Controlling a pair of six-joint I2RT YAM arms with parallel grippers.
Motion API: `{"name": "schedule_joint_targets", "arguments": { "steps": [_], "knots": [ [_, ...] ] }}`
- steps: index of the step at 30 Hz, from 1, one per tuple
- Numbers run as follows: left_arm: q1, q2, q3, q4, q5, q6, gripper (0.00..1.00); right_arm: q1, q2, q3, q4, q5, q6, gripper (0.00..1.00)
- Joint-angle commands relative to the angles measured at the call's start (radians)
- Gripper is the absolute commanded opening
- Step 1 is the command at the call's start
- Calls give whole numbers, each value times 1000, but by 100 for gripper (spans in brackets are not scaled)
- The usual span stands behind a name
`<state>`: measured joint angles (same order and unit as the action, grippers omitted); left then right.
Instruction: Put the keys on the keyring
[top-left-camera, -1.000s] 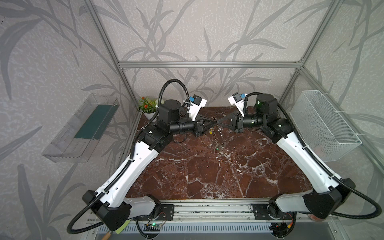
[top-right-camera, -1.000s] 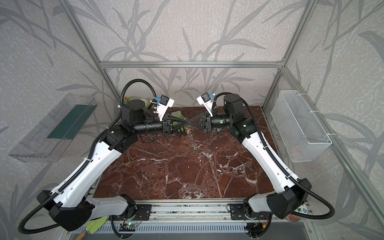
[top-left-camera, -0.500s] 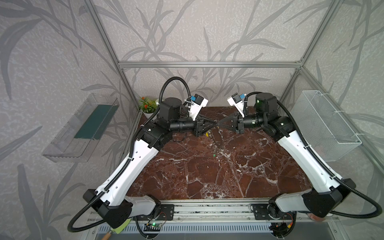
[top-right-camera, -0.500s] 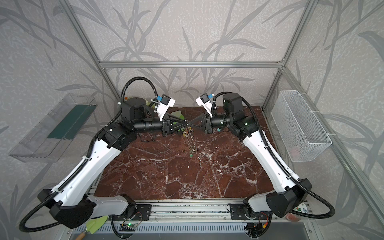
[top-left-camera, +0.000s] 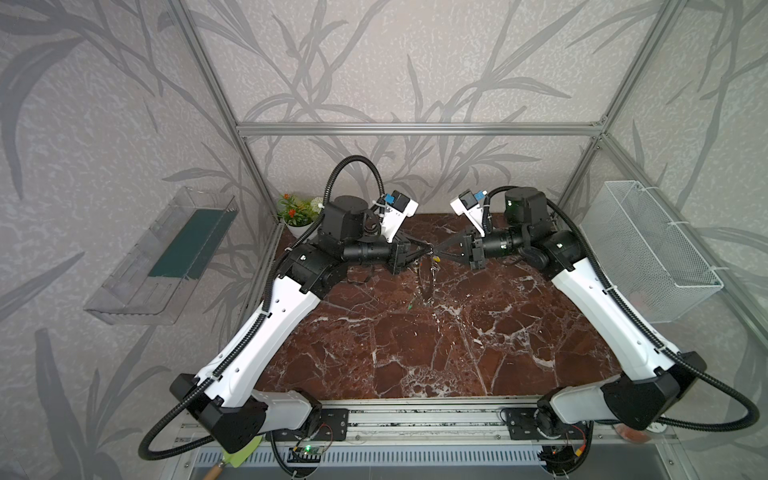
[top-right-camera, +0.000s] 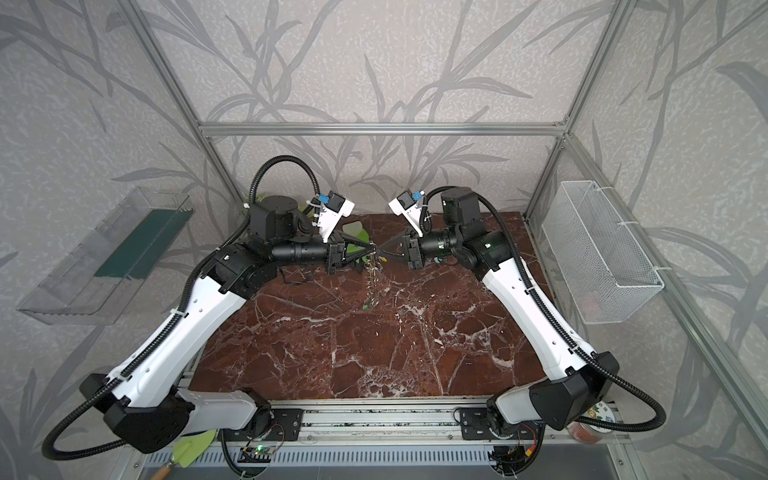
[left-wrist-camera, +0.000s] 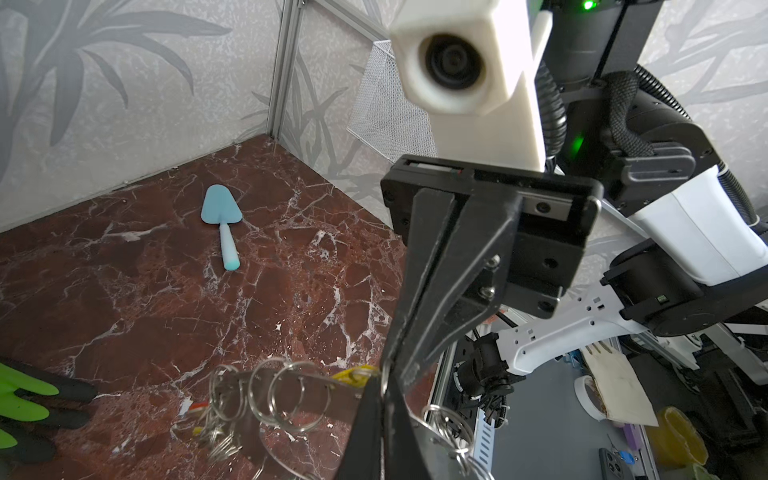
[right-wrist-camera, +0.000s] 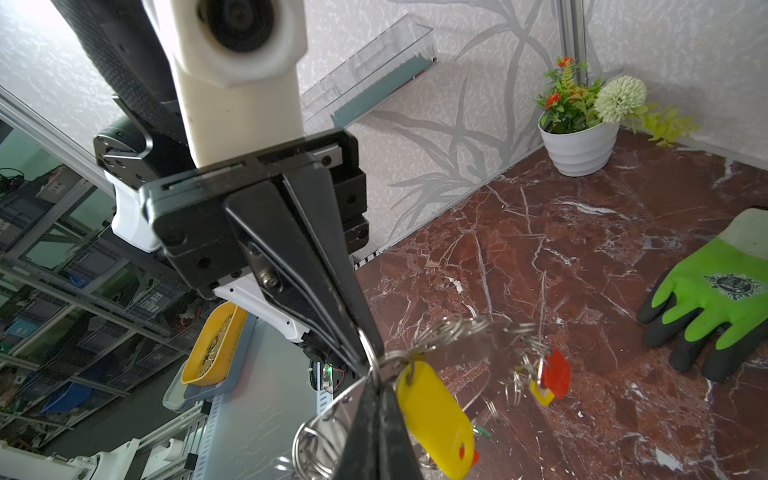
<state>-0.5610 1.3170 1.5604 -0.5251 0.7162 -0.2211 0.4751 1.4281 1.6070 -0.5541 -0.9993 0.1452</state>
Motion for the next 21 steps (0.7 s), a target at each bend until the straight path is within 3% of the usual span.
{"name": "schedule_joint_targets", "arguments": {
  "steps": [1,10,21],
  "knots": [
    [2,-47,-59,123,-46,-70,0,2,-9,40,16,9,9,0],
    [4,-167,-251,476,-92,-226,0,-15,-39,-13,95,-36,69,21],
    [3,-200,-320,665,-78,-325,0,-15,-23,3,101,6,42,37]
  ]
}}
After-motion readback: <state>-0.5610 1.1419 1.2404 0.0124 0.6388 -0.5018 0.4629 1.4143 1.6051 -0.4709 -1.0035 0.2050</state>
